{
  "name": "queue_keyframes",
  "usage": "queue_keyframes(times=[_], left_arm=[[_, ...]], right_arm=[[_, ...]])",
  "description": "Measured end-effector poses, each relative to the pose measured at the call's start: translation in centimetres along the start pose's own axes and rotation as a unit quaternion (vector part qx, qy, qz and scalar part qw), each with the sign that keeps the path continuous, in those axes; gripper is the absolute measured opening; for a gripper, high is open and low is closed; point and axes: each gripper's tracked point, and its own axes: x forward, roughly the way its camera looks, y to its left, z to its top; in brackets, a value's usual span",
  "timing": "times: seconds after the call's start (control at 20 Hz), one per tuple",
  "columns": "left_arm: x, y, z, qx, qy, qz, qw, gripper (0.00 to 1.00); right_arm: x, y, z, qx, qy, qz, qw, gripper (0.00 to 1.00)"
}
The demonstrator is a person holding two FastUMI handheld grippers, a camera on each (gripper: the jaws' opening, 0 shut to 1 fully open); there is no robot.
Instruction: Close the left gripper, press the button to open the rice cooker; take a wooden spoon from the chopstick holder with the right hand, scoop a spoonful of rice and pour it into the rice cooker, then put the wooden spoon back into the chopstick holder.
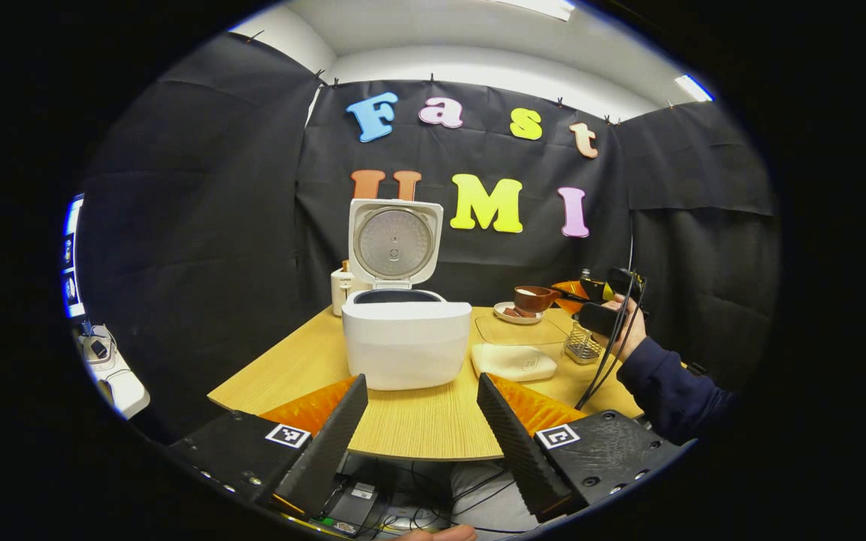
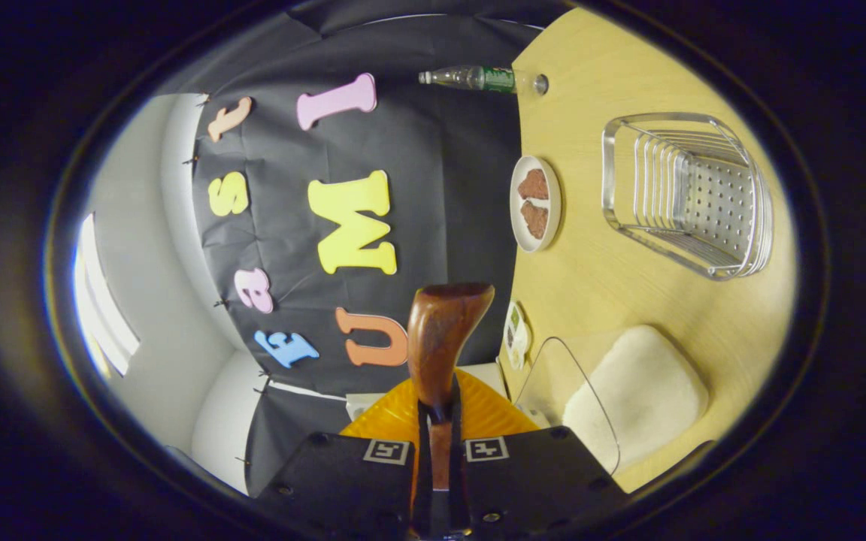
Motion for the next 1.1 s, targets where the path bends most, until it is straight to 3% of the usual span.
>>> queue_keyframes(times=[0.35,0.8,1.1], left_arm=[[-2.0,0.3,2.6,0.015,-0.04,-0.013,0.999,0.94],[-4.4,3.5,6.4,0.018,-0.083,0.011,0.996,0.94],[-5.2,5.0,6.4,-0.004,-0.092,0.003,0.996,0.93]], right_arm=[[2.5,3.0,-2.6,-0.011,0.016,0.002,1.0,0.13],[8.3,7.3,-11.8,-0.075,0.069,0.01,0.995,0.11],[13.8,8.3,-17.6,-0.186,0.087,-0.01,0.979,0.13]])
